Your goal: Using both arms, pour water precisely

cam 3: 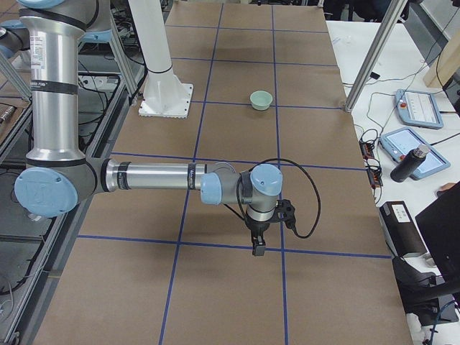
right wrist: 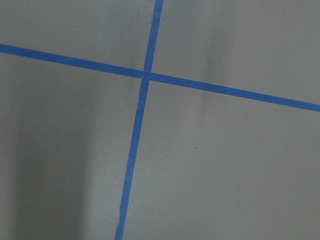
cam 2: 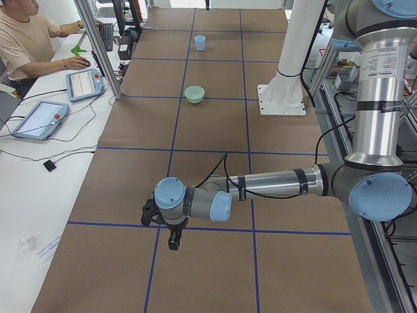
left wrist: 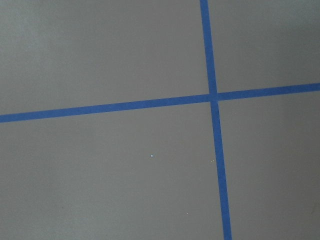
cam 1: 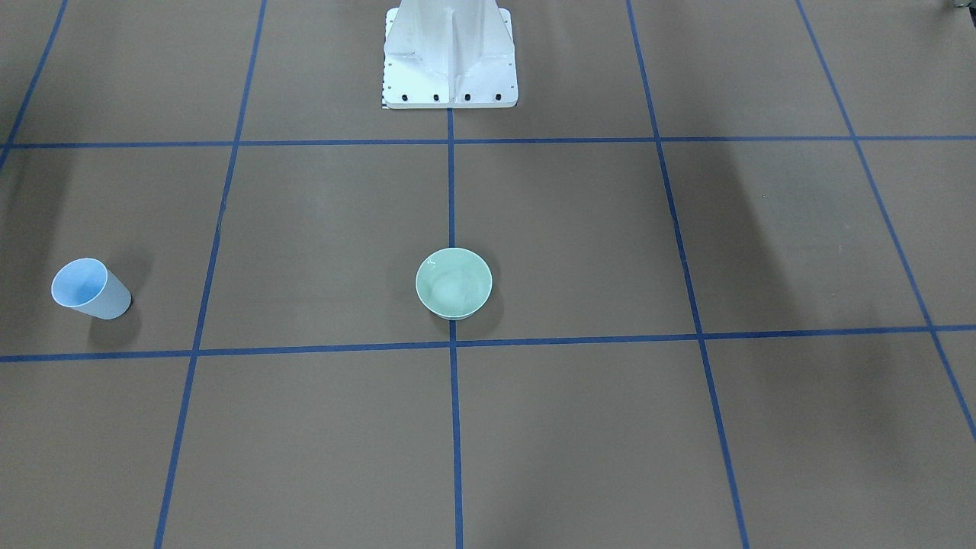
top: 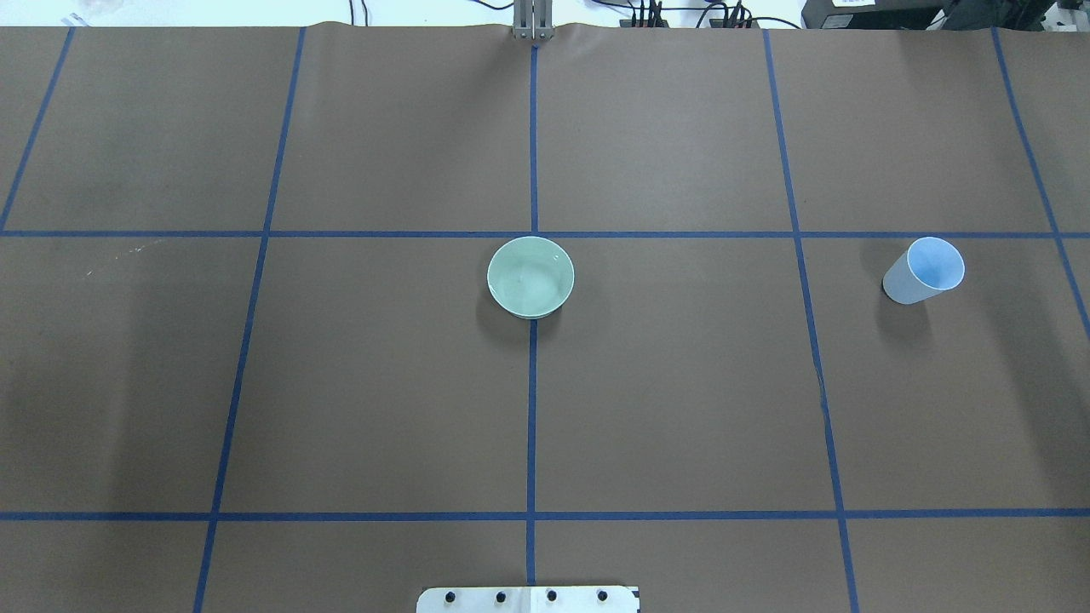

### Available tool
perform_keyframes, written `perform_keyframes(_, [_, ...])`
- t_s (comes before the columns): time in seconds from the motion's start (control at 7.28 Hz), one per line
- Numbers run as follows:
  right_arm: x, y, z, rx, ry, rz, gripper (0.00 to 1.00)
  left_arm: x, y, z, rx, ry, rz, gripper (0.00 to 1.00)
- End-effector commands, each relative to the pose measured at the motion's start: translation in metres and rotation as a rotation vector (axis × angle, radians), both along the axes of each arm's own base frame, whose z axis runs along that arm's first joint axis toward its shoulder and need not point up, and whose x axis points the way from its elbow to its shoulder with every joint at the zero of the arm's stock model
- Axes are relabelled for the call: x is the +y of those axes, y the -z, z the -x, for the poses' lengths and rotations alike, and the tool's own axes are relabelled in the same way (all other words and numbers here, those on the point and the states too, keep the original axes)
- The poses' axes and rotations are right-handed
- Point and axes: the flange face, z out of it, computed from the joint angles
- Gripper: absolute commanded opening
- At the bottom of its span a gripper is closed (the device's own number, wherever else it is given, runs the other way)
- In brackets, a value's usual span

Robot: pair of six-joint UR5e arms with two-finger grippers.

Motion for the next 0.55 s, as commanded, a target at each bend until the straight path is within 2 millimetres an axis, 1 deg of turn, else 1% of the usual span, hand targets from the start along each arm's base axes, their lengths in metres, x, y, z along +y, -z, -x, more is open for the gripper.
perform_keyframes(0.0, [0.000,0.000,0.000,0.000,0.000,0.002,0.99,0.002,-0.001,0.000,0.005,0.000,0.000,1.00])
perform_keyframes(0.14, [0.000,0.000,0.000,0.000,0.000,0.002,0.99,-0.012,0.017,-0.002,0.008,0.000,-0.032,1.00])
perform_keyframes(0.27, [0.000,0.000,0.000,0.000,0.000,0.000,0.99,-0.025,0.041,-0.002,0.013,0.016,-0.062,1.00])
perform_keyframes(0.41, [0.000,0.000,0.000,0.000,0.000,0.000,0.99,-0.037,0.074,-0.004,0.030,0.105,-0.037,1.00])
